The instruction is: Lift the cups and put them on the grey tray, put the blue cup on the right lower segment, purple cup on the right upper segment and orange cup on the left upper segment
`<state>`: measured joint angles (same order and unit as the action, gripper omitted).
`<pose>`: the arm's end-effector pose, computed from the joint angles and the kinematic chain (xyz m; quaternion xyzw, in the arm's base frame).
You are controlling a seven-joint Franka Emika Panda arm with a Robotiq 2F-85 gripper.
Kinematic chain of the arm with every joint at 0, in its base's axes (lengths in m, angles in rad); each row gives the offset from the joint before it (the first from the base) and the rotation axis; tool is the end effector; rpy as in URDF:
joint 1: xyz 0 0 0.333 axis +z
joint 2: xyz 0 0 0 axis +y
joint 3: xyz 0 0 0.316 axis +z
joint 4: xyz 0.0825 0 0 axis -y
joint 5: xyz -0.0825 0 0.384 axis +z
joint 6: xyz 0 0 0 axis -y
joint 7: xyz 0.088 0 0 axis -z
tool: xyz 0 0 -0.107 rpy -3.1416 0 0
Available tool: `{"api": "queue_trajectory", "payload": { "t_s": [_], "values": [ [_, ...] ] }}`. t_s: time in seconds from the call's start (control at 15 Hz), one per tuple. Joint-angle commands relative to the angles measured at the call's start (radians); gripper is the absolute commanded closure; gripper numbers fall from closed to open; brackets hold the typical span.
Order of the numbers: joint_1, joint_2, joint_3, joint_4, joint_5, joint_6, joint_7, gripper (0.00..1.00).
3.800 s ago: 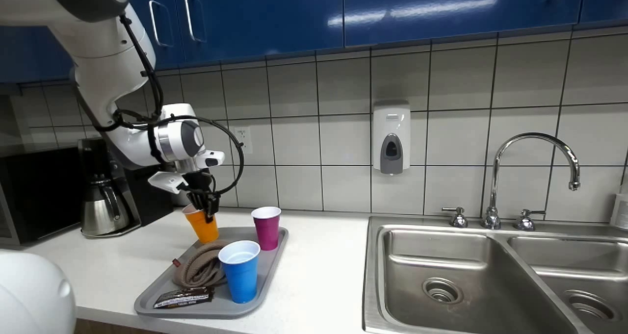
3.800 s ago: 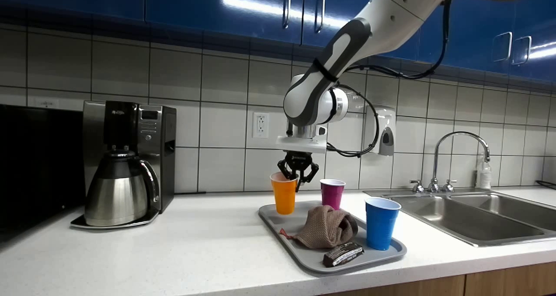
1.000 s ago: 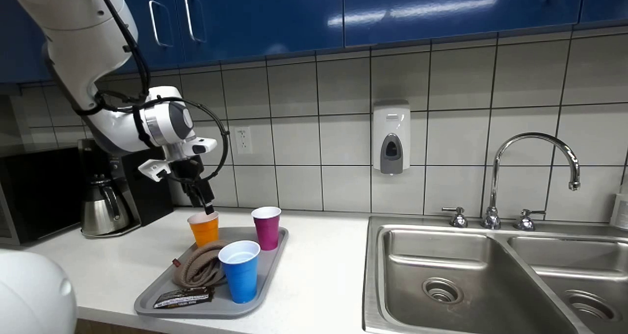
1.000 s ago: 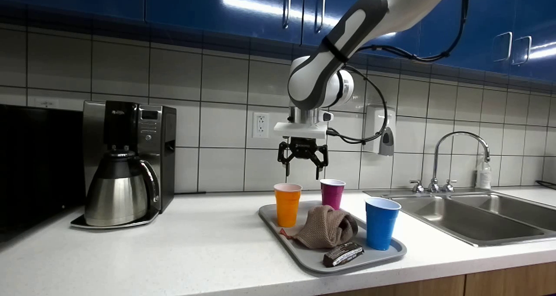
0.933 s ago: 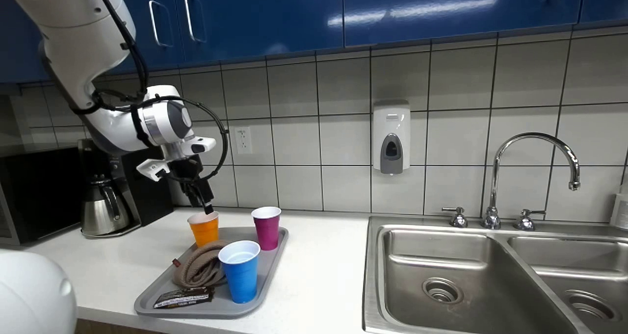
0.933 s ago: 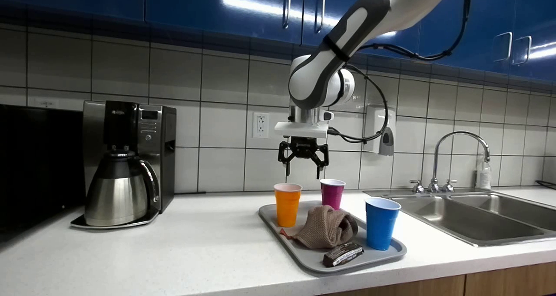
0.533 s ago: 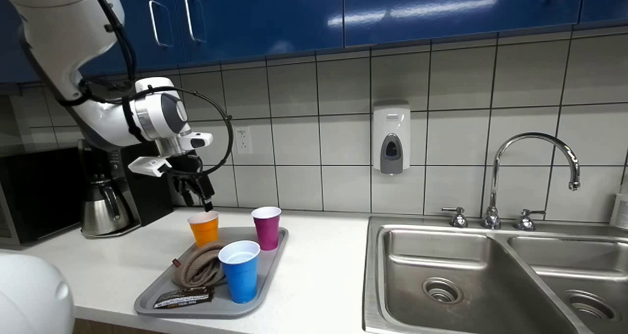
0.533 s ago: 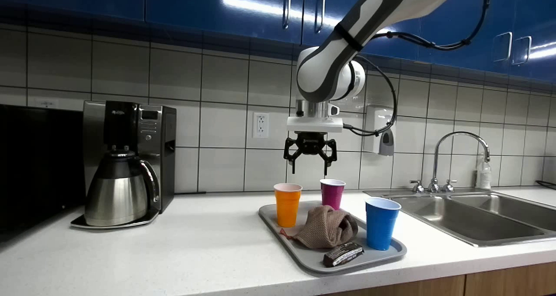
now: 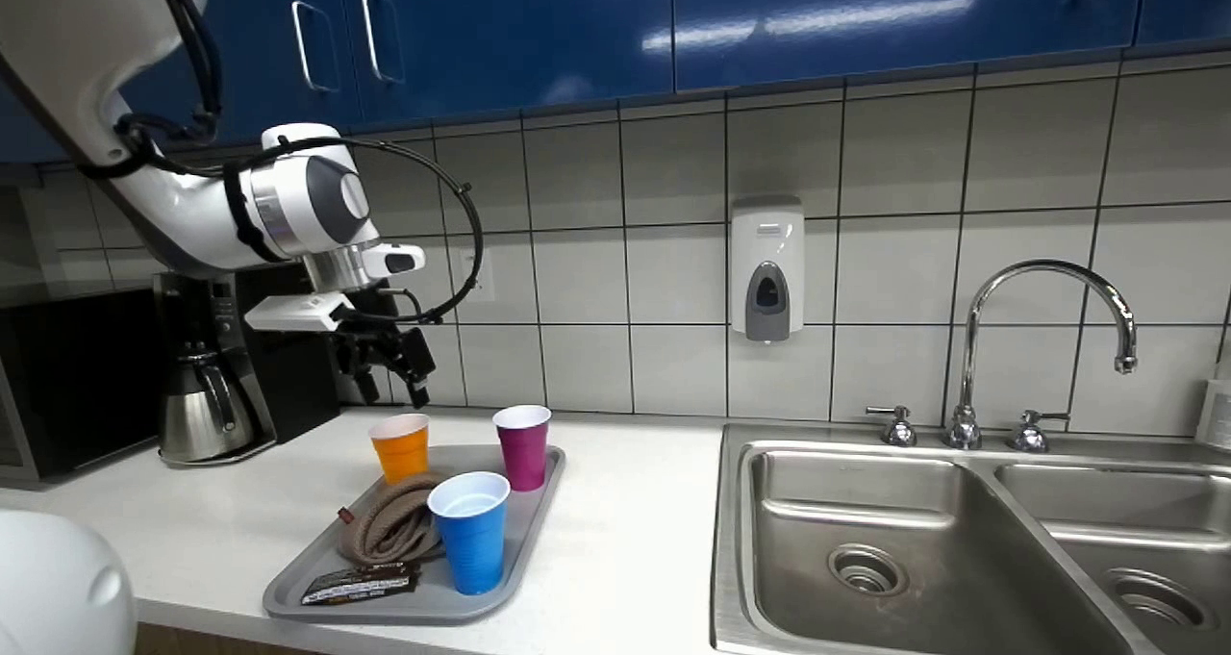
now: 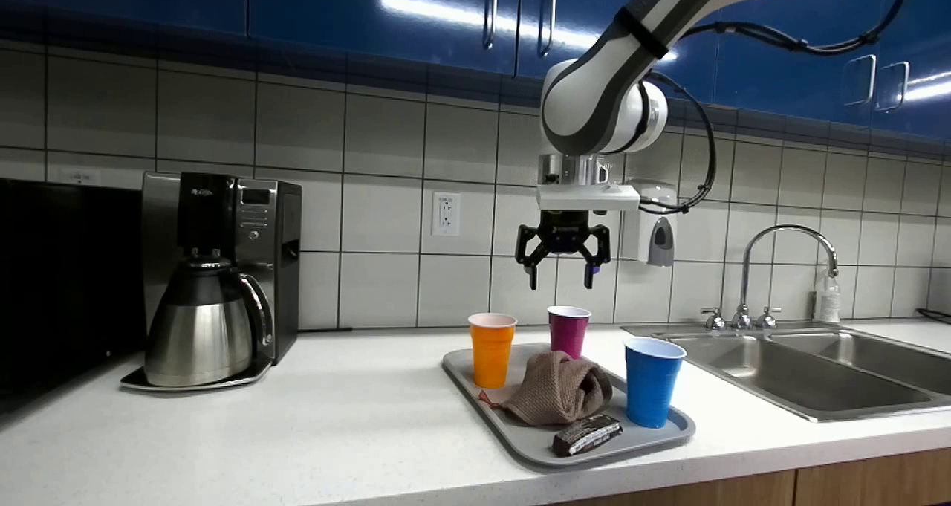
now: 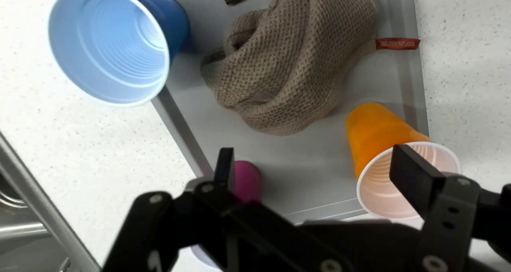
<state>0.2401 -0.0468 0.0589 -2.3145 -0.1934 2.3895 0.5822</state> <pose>0.4931 0.1503 0.3739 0.9928 -0.0744 0.0852 0.0389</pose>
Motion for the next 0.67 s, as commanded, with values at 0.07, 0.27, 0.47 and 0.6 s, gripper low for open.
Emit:
{"api": "queue_trajectory", "payload": {
  "t_s": [0.07, 0.27, 0.47, 0.6],
  "values": [
    [-0.065, -0.123, 0.028, -0.090, 0.011, -0.034, -0.099, 0.00],
    [-0.083, -0.084, 0.043, -0.069, 0.012, -0.018, -0.089, 0.00],
    [-0.088, -0.096, 0.043, -0.082, 0.013, -0.019, -0.102, 0.00],
    [-0.088, -0.096, 0.045, -0.084, 0.013, -0.019, -0.102, 0.00]
  ]
}}
